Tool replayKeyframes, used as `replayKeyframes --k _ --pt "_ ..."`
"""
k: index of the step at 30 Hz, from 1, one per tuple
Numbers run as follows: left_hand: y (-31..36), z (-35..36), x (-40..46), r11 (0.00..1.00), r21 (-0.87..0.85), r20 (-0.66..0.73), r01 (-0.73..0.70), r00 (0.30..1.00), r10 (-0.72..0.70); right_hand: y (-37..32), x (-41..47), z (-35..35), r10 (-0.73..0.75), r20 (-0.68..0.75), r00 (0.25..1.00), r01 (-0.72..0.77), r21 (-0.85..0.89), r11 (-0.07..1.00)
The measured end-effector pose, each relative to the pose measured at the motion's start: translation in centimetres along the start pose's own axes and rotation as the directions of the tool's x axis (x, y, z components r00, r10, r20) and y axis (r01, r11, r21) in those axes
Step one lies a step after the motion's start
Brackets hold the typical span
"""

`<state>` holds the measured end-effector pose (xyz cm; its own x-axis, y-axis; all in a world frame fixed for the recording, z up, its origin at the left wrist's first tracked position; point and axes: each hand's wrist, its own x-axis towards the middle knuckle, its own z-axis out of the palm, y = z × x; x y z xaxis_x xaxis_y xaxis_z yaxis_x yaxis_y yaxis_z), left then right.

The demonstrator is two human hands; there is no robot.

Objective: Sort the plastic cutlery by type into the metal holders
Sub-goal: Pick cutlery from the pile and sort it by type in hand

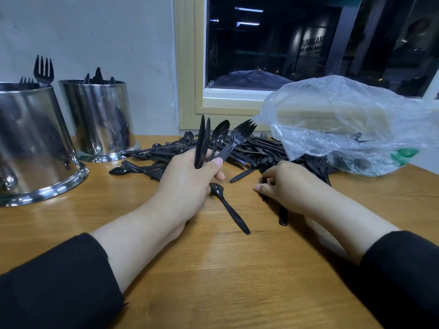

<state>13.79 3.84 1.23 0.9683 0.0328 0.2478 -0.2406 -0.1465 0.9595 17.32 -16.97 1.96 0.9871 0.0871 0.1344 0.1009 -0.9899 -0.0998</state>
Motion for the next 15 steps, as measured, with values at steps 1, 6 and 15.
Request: replayKeyframes --k 1,6,15 --pt "0.0 0.0 0.0 1.0 0.0 -0.002 0.0 1.0 0.0 0.0 0.1 0.0 -0.004 -0.005 1.0 0.004 0.008 1.0" --pt "0.1 -0.1 0.0 1.0 -0.015 -0.011 -0.006 1.0 0.006 -0.1 -0.6 -1.0 -0.008 -0.002 1.0 0.008 0.051 0.999" --pt "0.0 0.0 0.1 1.0 -0.007 0.006 -0.006 1.0 0.006 -0.1 -0.5 -0.4 0.015 -0.027 1.0 -0.01 0.158 0.987"
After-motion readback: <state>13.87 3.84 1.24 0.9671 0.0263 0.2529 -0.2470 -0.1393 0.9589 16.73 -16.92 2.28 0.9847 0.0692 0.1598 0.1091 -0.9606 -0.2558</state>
